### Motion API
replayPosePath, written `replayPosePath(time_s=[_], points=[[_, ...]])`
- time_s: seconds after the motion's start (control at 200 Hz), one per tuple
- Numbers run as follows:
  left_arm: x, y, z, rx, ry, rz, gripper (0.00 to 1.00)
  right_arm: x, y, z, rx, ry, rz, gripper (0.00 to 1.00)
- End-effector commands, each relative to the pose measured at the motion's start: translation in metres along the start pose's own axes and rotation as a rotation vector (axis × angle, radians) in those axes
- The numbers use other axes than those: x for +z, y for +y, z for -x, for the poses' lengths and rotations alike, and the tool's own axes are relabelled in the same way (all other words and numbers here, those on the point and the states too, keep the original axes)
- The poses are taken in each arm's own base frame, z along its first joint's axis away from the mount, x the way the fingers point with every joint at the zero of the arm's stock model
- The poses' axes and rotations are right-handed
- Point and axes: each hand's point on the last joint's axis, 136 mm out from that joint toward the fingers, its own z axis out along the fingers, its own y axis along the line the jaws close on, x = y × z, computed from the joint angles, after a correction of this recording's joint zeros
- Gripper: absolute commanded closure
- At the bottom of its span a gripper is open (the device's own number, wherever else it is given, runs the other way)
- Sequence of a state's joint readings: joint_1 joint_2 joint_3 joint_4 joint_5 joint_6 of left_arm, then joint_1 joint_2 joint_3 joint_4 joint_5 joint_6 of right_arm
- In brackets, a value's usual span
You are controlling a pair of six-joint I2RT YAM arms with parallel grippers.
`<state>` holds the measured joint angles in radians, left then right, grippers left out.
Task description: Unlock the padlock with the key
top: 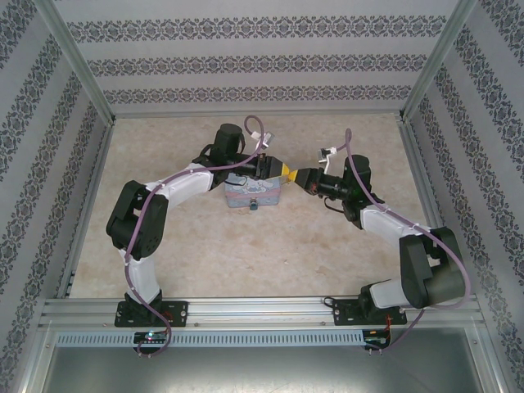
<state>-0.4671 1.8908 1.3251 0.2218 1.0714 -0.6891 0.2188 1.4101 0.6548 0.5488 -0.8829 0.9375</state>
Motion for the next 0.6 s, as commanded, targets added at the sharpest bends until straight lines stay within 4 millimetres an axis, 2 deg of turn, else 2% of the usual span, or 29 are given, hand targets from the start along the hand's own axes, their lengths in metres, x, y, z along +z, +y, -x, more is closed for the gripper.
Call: replayPosePath(time_s=[0.0,0.255,0.41,0.595], points=[[-0.005,0.007,0.015,0.026,-0.081,0.006,0.62,0.003,-0.010,-0.005,0.038,0.005,-0.023,1.00],[-0.011,0.021,0.018,-0.046,-0.177,0.049,0.49,0.005,-0.025,0.003,0.118,-0.051,-0.078,1.00],[-0.023,0.034,0.026,-0.167,-0.318,0.092,0.47,0.004,-0.032,0.015,0.190,-0.130,-0.123,1.00],[-0.035,0.039,0.034,-0.331,-0.517,0.048,0.46,0.009,-0.034,0.028,0.258,-0.229,-0.159,1.00]])
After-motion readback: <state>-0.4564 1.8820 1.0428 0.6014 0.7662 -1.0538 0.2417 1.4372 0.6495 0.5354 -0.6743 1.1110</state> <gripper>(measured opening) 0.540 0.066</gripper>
